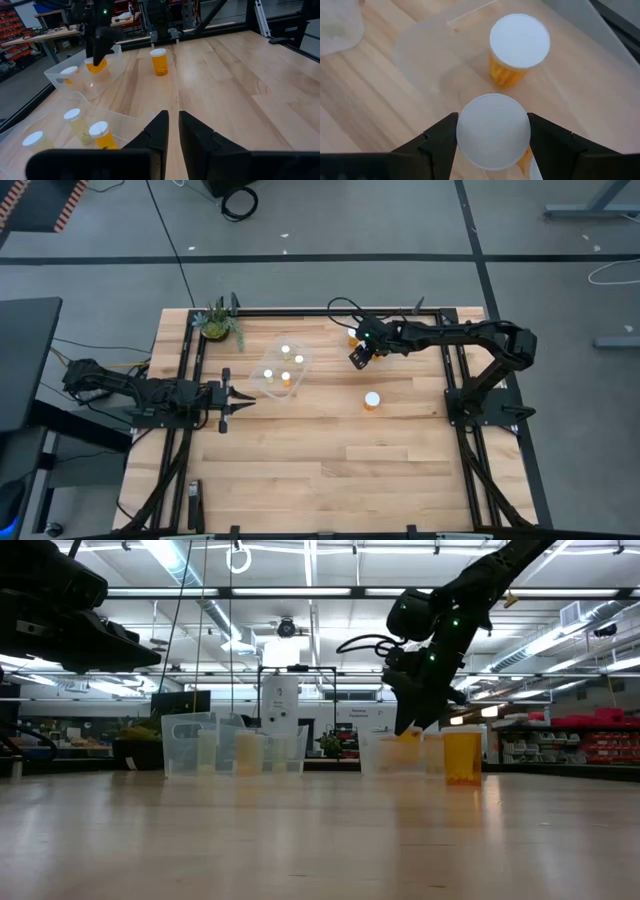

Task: Pick and place medicine bottles into bin by pill shape (circle, oval)
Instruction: Put the large orange pill bottle into the right transparent bin

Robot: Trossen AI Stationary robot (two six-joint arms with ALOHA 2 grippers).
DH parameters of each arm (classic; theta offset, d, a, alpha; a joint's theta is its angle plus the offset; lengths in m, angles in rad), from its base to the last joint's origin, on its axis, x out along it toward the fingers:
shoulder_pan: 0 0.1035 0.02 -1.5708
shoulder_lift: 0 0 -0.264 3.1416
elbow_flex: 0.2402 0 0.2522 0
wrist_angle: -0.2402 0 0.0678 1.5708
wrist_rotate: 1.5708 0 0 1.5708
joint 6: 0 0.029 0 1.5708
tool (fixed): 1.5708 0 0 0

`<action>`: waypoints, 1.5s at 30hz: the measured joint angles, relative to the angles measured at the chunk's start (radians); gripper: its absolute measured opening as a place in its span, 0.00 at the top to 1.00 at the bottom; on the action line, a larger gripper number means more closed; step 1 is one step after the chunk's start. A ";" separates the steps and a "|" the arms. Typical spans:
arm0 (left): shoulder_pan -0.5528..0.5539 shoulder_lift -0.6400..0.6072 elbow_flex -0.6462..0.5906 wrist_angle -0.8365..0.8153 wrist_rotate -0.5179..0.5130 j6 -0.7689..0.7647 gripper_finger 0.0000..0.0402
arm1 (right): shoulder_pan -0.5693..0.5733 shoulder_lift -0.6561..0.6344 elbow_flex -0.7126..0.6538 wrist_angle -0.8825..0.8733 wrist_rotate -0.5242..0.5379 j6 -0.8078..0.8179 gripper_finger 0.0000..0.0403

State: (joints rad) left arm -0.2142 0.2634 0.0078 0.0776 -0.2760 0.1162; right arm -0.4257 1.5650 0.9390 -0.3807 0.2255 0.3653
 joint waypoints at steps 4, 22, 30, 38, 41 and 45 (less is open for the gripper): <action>0.000 0.000 0.000 0.000 0.000 0.000 0.86 | 0.000 0.000 0.000 0.004 0.000 0.000 0.42; 0.000 0.000 0.000 0.000 0.000 0.000 0.86 | 0.000 0.000 0.001 -0.005 -0.019 0.000 0.42; 0.000 0.000 0.000 0.000 0.000 0.000 0.85 | 0.000 0.000 0.001 -0.009 -0.022 -0.003 0.42; 0.000 0.000 0.000 0.000 0.000 0.000 0.87 | 0.000 0.000 0.001 -0.009 -0.022 -0.013 0.40; 0.000 0.000 0.000 0.000 0.000 0.000 0.86 | 0.000 0.000 0.001 -0.009 -0.022 -0.014 0.37; 0.000 0.000 0.000 0.000 0.000 0.000 0.85 | 0.000 0.000 0.001 -0.009 -0.022 -0.013 0.33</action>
State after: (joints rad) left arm -0.2144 0.2636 0.0078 0.0776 -0.2760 0.1163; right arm -0.4255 1.5650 0.9401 -0.3901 0.2039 0.3527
